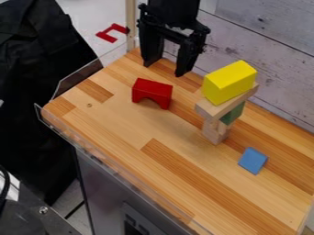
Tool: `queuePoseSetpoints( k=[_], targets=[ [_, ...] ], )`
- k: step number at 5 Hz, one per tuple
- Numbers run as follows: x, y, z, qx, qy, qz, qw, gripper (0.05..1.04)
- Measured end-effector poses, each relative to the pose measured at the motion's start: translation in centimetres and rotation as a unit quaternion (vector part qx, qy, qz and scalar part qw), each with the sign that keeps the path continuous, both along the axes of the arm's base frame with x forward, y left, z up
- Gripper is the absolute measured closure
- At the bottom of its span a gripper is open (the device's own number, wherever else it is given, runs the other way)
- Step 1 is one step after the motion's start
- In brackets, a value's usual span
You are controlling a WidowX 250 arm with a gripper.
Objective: Put the red arc on top of the yellow prism
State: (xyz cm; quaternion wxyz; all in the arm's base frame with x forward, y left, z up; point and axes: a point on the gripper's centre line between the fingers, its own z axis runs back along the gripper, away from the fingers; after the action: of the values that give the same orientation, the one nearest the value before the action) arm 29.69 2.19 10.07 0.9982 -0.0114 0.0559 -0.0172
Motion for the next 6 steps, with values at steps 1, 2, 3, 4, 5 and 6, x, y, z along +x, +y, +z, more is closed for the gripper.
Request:
queuePoseSetpoints(
  k=[1,2,3,4,5,6],
  targets=[
    [-0.4,0.0,-1.1,-0.002,0.02,0.001,0.9998,0.085],
    [-0.8,0.4,-2.3,0.002,0.012,0.094,0.9955,0.085],
    [-0.8,1.3,-3.2,0.016,-0.003,0.169,0.9855,0.085],
    [-0.5,1.4,-3.8,0.007,-0.019,0.218,0.9758,0.085],
    [-0.2,1.7,-4.2,0.012,-0.032,0.293,0.9554,0.085],
    [-0.3,1.8,-5.3,0.021,-0.045,0.408,0.9114,0.085]
  ],
)
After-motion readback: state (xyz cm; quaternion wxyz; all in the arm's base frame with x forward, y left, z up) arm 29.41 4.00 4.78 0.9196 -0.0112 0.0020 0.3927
